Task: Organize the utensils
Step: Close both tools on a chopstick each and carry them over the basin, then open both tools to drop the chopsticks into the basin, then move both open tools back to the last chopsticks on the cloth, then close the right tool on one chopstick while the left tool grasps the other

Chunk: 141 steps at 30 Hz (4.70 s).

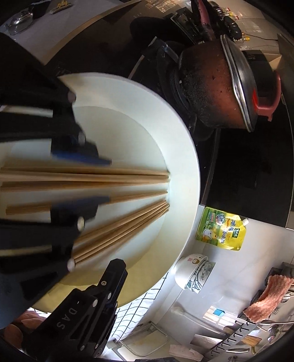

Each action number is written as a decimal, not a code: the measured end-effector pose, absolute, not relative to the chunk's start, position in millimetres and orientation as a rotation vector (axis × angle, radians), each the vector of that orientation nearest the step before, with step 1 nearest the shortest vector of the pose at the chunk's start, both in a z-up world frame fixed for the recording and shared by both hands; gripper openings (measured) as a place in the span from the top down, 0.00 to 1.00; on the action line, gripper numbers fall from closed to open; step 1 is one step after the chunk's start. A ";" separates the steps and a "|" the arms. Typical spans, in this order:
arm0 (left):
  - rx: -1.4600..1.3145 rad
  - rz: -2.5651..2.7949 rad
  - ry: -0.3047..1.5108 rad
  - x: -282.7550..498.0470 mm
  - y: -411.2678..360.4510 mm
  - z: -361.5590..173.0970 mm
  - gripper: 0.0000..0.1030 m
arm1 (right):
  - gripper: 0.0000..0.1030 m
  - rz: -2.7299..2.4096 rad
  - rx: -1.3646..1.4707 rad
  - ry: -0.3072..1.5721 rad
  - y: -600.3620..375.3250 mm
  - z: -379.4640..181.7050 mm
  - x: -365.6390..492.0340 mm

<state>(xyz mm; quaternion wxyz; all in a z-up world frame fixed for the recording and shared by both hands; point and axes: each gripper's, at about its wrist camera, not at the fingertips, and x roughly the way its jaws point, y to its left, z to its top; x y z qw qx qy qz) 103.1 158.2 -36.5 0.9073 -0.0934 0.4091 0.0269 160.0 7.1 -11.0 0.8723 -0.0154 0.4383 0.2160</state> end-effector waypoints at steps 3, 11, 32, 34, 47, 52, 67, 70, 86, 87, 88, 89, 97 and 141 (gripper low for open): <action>-0.195 0.064 0.825 97.9 160.3 -31.8 0.54 | 0.82 0.445 -0.041 0.906 5.3 -8.3 154.8; -0.197 0.064 0.804 84.9 155.8 -21.9 0.54 | 0.82 0.434 -0.028 0.884 -5.6 -0.4 137.9; -0.160 -0.038 0.772 51.6 96.5 -4.0 0.47 | 0.82 0.359 -0.004 0.816 -70.3 23.3 83.8; -0.151 -0.051 0.773 50.2 87.6 -3.2 0.46 | 0.82 0.347 0.003 0.809 -79.7 25.8 79.7; -0.112 -0.158 0.765 41.2 24.3 1.8 0.39 | 0.76 0.218 0.031 0.791 -162.8 25.0 53.0; -0.106 -0.203 0.770 40.9 -2.9 -1.1 0.35 | 0.73 0.142 0.062 0.818 -205.4 12.3 46.4; -0.067 -0.271 0.821 50.6 -63.1 -20.9 0.31 | 0.71 0.048 0.089 0.927 -257.5 -43.8 48.3; -0.064 -0.269 0.836 54.6 -66.2 -26.4 0.31 | 0.71 0.050 0.086 0.940 -255.6 -52.5 52.6; -0.063 -0.274 0.880 61.3 -75.8 -41.8 0.30 | 0.71 0.043 0.030 0.976 -246.4 -70.8 59.8; -0.063 -0.275 0.882 61.4 -76.3 -42.4 0.30 | 0.71 0.047 0.026 0.978 -245.2 -71.4 60.1; -0.062 -0.276 0.883 61.6 -77.0 -42.8 0.30 | 0.71 0.050 0.023 0.985 -243.9 -72.8 60.9; -0.062 -0.276 0.884 61.4 -77.9 -43.2 0.29 | 0.71 0.052 0.020 0.988 -243.0 -73.9 61.0; -0.050 -0.279 0.899 60.8 -89.7 -48.1 0.23 | 0.93 0.081 0.004 0.984 -241.6 -74.6 62.6; 0.119 -0.207 0.958 96.9 -178.9 -95.1 0.52 | 0.84 -0.055 0.049 0.944 -313.9 -77.5 57.5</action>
